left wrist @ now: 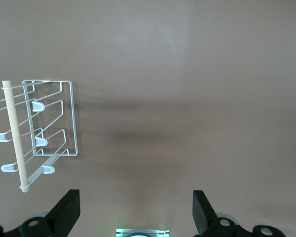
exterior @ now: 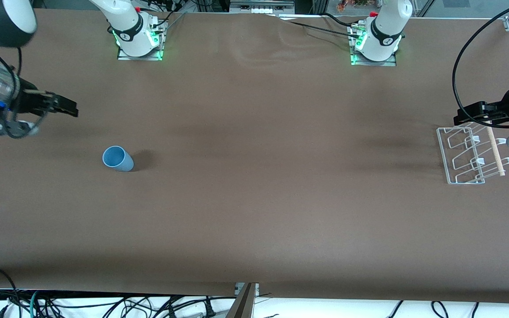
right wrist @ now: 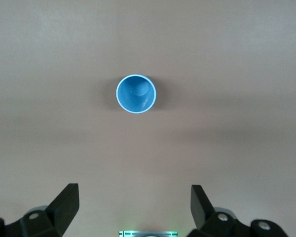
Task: Transfer cup to left arm and place on rack
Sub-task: 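Move the right gripper down toward the light blue cup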
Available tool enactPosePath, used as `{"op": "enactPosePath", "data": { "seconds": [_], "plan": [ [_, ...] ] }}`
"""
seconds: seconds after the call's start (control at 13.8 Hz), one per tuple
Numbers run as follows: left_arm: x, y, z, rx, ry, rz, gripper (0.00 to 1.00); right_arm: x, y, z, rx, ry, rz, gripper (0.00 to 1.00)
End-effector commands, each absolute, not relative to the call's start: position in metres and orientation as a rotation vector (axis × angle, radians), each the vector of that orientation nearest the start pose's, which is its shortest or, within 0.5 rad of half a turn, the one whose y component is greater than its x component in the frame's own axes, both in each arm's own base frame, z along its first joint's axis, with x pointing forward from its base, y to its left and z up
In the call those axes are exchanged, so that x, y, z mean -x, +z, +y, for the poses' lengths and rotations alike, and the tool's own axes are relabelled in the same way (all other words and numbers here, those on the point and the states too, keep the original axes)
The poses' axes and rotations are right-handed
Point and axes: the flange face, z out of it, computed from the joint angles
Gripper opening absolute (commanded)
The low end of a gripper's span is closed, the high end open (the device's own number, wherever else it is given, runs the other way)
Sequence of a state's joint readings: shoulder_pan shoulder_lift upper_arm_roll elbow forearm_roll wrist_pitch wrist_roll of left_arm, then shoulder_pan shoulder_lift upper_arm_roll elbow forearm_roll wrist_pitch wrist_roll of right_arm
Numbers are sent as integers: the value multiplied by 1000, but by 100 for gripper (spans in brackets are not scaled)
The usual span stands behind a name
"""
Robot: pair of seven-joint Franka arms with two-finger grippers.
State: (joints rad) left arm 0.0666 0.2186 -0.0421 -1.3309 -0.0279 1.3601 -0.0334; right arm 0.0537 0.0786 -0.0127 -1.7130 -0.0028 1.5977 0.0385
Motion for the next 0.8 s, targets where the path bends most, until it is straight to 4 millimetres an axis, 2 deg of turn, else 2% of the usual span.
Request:
{"op": "enactPosePath", "data": {
  "seconds": [0.0, 0.07, 0.15, 0.36, 0.51, 0.73],
  "plan": [
    [-601, 598, 14, 3161, 282, -104, 100, -574, 499, 16, 3131, 368, 2, 100],
    [-601, 598, 14, 3161, 282, -104, 100, -577, 497, 15, 3130, 364, 7, 100],
    [-601, 598, 14, 3161, 282, -104, 100, -581, 505, 22, 3135, 333, -12, 100],
    [-601, 598, 10, 3161, 283, -95, 100, -605, 503, 29, 3139, 316, -32, 100],
    [-601, 598, 12, 3163, 283, -99, 100, -605, 503, 32, 3144, 318, -42, 100],
    [-601, 598, 7, 3162, 283, -87, 100, -609, 491, 29, 3145, 336, -82, 100]
  ]
}}
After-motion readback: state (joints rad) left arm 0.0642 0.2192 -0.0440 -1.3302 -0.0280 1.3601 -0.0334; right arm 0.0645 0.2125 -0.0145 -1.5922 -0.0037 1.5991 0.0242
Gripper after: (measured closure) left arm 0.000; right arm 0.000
